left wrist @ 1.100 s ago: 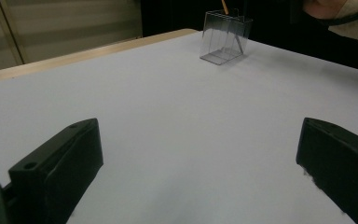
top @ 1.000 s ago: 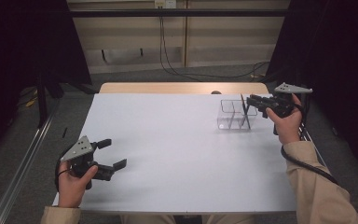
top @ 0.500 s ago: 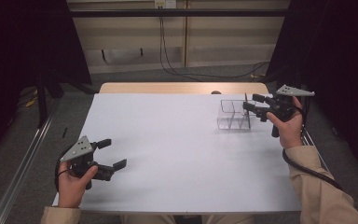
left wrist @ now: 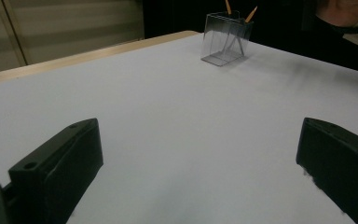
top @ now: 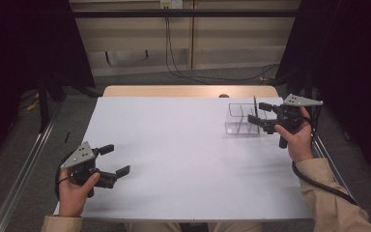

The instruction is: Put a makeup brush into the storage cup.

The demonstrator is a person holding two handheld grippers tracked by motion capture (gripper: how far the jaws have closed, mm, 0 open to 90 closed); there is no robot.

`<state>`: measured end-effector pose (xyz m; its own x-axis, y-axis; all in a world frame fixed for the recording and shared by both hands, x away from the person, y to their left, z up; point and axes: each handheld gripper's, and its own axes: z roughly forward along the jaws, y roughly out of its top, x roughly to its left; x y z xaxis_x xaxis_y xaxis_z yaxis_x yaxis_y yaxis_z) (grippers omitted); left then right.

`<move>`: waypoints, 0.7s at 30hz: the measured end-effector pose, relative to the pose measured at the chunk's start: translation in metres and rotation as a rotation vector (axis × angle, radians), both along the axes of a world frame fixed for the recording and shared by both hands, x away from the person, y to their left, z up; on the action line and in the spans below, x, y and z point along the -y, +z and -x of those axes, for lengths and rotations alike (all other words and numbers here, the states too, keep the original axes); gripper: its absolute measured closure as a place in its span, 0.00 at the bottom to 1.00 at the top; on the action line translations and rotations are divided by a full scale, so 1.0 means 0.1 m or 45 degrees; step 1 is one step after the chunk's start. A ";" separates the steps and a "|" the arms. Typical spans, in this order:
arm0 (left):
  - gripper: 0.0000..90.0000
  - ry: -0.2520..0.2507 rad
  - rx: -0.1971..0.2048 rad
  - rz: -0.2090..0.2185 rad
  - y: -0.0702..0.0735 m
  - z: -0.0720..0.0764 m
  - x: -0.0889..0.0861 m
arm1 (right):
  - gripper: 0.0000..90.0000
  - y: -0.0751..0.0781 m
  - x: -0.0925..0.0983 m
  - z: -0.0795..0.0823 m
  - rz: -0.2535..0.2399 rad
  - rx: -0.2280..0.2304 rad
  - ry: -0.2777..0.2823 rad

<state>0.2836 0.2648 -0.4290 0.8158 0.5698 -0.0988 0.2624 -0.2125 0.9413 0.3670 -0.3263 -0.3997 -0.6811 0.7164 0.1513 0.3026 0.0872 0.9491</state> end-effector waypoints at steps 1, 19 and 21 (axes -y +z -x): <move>0.00 0.002 0.001 0.002 0.00 0.00 0.00 | 0.15 0.00 -0.01 0.00 -0.001 -0.001 0.008; 0.00 0.024 0.012 0.009 0.02 0.06 -0.05 | 0.08 0.01 -0.08 0.11 0.024 0.029 0.046; 0.00 0.027 0.007 0.008 0.02 0.06 -0.04 | 0.07 0.02 -0.09 0.13 0.026 0.031 0.049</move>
<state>0.2773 0.2691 -0.4268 0.8043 0.5861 -0.0979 0.2617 -0.2015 0.9439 0.3539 -0.3177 -0.3976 -0.7118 0.6921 0.1200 0.2751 0.1175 0.9542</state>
